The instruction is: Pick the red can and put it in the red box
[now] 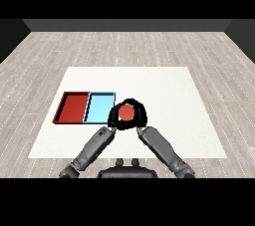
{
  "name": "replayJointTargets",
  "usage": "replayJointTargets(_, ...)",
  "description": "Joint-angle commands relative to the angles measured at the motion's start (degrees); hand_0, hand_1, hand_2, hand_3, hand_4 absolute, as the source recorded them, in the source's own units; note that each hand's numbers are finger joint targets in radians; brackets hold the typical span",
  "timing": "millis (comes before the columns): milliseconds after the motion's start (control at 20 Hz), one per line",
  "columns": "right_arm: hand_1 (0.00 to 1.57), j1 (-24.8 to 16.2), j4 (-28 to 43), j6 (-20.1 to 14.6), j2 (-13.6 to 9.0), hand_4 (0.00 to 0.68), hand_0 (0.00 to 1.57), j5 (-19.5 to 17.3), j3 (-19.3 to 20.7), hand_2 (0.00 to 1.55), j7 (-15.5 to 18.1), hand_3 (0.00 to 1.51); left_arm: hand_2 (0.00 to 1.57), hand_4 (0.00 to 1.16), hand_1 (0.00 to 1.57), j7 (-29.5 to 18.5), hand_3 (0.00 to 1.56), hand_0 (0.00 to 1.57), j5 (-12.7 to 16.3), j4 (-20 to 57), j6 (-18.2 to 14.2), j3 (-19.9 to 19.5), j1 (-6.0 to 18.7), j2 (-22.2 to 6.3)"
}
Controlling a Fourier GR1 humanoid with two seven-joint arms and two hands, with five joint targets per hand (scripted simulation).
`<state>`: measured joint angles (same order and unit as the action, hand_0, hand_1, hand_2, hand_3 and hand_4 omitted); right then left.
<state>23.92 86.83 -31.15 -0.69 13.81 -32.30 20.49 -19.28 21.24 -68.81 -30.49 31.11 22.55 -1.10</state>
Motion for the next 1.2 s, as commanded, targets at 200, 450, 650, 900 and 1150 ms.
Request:
replayJointTargets(200,1.49,-0.43,0.22,2.25,0.65,0.595,1.49,2.39,-0.31,1.44,-0.25,1.38,1.57,1.14,1.57,-5.33,1.49,1.57,4.69,-0.02,-6.52,2.14,4.84,1.05)
replayJointTargets(450,0.00,1.14,-1.65,0.65,0.68,0.000,0.00,-2.09,0.72,0.00,-6.41,0.00,1.57,1.15,1.57,-9.11,1.51,1.57,2.07,-1.36,-2.28,-0.36,-0.39,1.06)
replayJointTargets(650,0.00,1.49,-3.67,-3.54,0.69,0.000,0.00,-2.21,-3.28,0.00,-5.09,0.00,1.57,1.15,1.57,-10.05,1.51,1.57,2.93,-1.32,-6.16,2.48,1.15,1.07)
replayJointTargets(900,0.00,1.73,-5.44,-1.91,0.66,0.000,0.00,1.15,-1.37,0.00,-3.76,0.00,1.57,1.13,1.57,-10.24,1.49,1.57,0.49,-0.55,-5.26,-0.98,-1.13,1.05)
replayJointTargets(1150,0.00,-2.84,-0.50,2.31,0.67,0.000,0.00,-2.74,2.00,0.00,-5.72,0.00,1.57,1.13,1.57,-6.40,1.49,1.57,-0.01,0.72,-6.07,-1.35,4.03,1.06)
